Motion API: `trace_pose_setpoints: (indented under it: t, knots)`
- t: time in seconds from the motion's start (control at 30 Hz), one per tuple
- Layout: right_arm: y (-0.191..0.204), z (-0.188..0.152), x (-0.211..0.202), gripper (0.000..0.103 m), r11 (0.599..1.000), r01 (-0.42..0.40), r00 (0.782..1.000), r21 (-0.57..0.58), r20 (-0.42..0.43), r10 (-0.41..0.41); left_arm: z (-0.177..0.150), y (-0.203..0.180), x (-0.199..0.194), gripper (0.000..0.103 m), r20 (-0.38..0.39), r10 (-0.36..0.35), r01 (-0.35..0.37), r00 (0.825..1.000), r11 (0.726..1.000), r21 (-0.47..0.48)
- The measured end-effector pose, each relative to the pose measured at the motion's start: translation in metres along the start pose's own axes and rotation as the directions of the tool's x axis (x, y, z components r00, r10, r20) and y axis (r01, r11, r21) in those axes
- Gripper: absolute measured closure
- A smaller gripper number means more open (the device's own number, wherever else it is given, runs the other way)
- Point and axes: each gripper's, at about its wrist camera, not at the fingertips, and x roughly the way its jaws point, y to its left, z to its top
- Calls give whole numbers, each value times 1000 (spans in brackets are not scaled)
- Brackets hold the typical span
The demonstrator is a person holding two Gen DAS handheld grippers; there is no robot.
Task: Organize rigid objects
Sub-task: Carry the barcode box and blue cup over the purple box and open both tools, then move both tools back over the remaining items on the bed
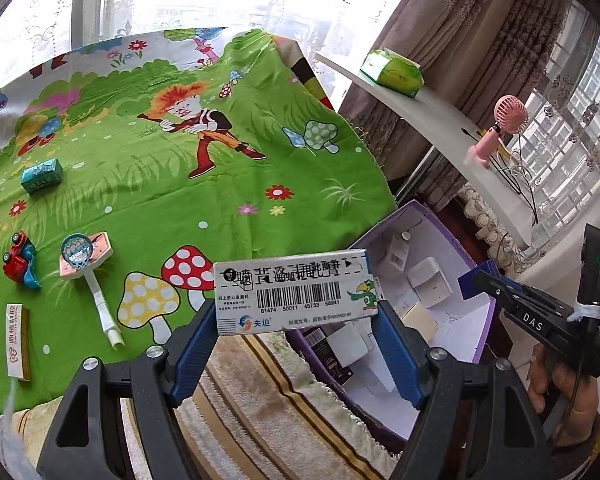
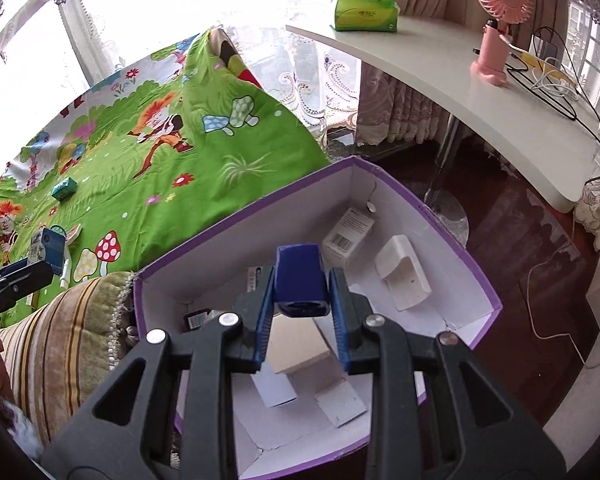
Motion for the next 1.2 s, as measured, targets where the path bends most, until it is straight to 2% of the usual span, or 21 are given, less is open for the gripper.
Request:
trace_pose_setpoints:
  t: [0.13, 0.37, 0.47, 0.53, 0.67, 0.73, 0.8, 0.93, 1.0, 1.1, 1.2]
  knots:
    - [-25, -2, -1, 73, 998, 46, 999, 34, 0, -46, 7, -19, 8, 26, -6, -27, 27, 1000, 999, 27]
    - [-47, -1, -3, 72, 994, 75, 997, 78, 5, -76, 16, -36, 26, 25, -36, -68, 70, 997, 997, 33]
    - [-52, -1, -4, 60, 993, 75, 997, 93, 9, -76, 16, -32, 27, 23, -41, -69, 70, 997, 997, 16]
    - [-55, -1, -7, 44, 992, 70, 997, 105, 21, -72, 16, -28, 25, 22, -38, -61, 61, 997, 998, 5]
    - [-55, 1, -15, 35, 990, 86, 995, 109, 45, -92, 16, -19, 11, 22, -2, -62, 62, 998, 998, -4]
    - [-53, 2, -21, 26, 990, 96, 992, 106, 67, -104, 17, -16, 0, 21, 31, -46, 45, 998, 999, 4]
    - [-48, 5, -28, 19, 990, 99, 989, 101, 96, -108, 18, -12, -10, 15, 65, -15, 15, 998, 1000, 6]
    - [-31, 11, -40, 10, 987, 146, 977, 67, 146, -154, 17, 0, -26, 12, 107, 66, -66, 992, 998, -8]
    - [-21, 13, -44, 5, 984, 169, 970, 54, 167, -176, 13, 9, -34, 12, 139, 80, -76, 987, 997, -29]
    - [-5, 15, -50, 2, 987, 157, 964, 31, 211, -160, 5, 24, -46, 12, 215, 105, -95, 971, 994, -59]
    - [16, 16, -54, 0, 986, 164, 957, -14, 246, -155, -1, 39, -55, 12, 227, 135, -130, 965, 991, -39]
